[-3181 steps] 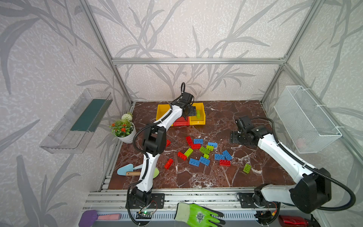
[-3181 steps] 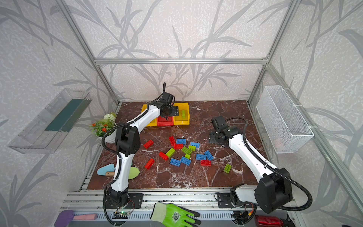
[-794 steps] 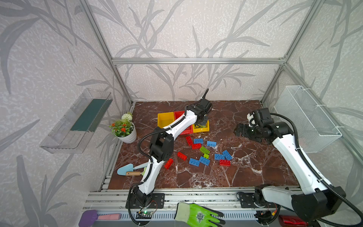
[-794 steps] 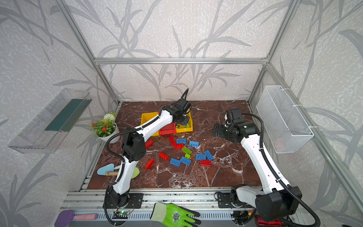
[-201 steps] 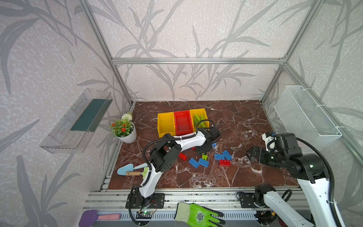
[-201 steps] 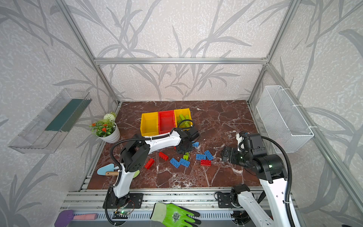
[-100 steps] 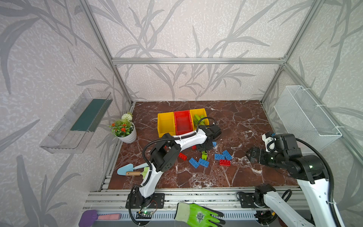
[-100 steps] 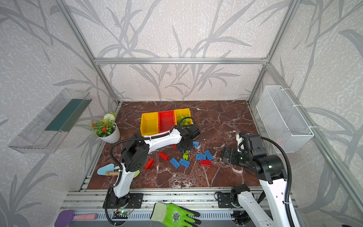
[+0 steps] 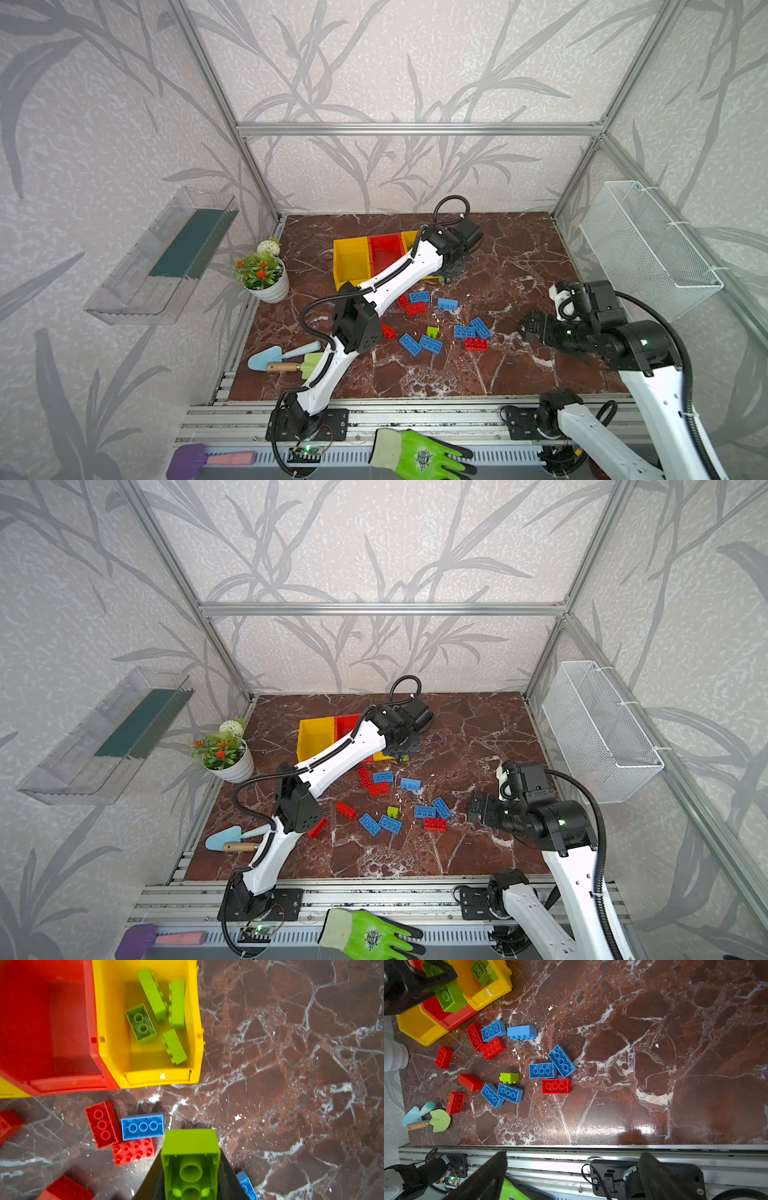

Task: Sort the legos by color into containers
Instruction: 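Carry the lime-green brick with the left gripper into the yellow bin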

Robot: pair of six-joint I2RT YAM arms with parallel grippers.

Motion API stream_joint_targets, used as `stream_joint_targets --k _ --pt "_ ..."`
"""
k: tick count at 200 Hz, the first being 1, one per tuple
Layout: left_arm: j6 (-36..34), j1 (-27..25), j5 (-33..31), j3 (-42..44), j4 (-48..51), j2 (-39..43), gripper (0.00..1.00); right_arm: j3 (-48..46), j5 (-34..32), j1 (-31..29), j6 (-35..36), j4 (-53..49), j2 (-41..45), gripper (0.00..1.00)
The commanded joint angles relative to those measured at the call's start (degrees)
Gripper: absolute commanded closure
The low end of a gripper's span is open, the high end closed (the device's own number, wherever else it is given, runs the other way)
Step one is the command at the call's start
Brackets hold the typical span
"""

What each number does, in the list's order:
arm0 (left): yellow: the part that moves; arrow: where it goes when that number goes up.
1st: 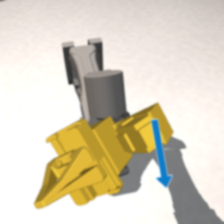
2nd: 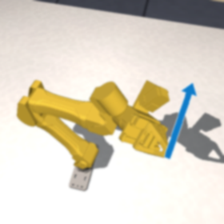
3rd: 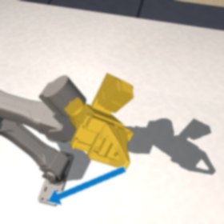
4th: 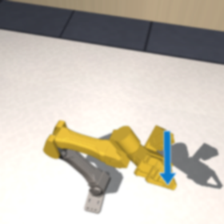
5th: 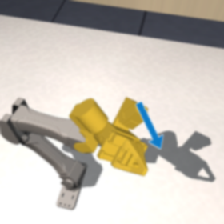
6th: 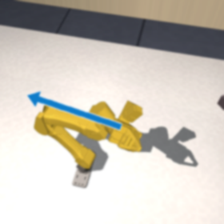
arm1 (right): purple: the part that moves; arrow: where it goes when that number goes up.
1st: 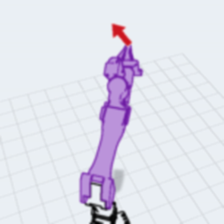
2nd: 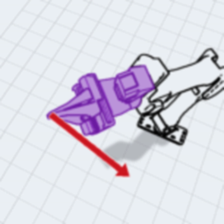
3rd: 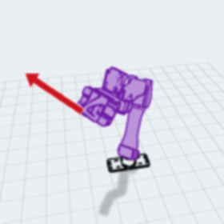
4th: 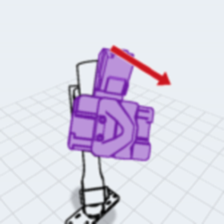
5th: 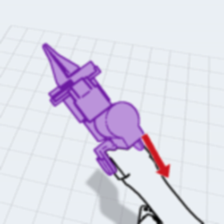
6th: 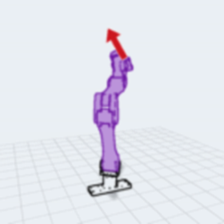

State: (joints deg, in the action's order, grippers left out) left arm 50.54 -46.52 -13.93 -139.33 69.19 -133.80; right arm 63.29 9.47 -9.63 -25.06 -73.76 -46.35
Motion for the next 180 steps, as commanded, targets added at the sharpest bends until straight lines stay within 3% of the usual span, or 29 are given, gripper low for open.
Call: stream_joint_targets --k 1,41,118,135,180 --pt "-5.8 3.7 -2.6 -3.5 4.5 -3.4 0.84 1.9 -0.9 0.0 -1.1 2.8 -1.7 0.01" --pt "-11.3 7.8 0.8 -3.1 -3.2 -5.3 0.82 3.3 -1.5 0.0 -2.1 6.0 -6.3 0.01" --pt "-15.2 11.1 4.7 -10.1 -7.9 -11.9 0.79 5.8 -3.4 0.0 -4.4 9.8 -12.7 0.01" --pt "-15.8 11.7 4.9 -10.3 -8.8 -12.5 0.7 5.8 -3.6 0.0 -5.2 10.4 -13.1 0.01" --pt "-17.2 13.0 7.7 -12.5 -9.2 -13.4 0.3 5.8 -3.4 0.0 -6.1 10.7 -13.4 0.01"
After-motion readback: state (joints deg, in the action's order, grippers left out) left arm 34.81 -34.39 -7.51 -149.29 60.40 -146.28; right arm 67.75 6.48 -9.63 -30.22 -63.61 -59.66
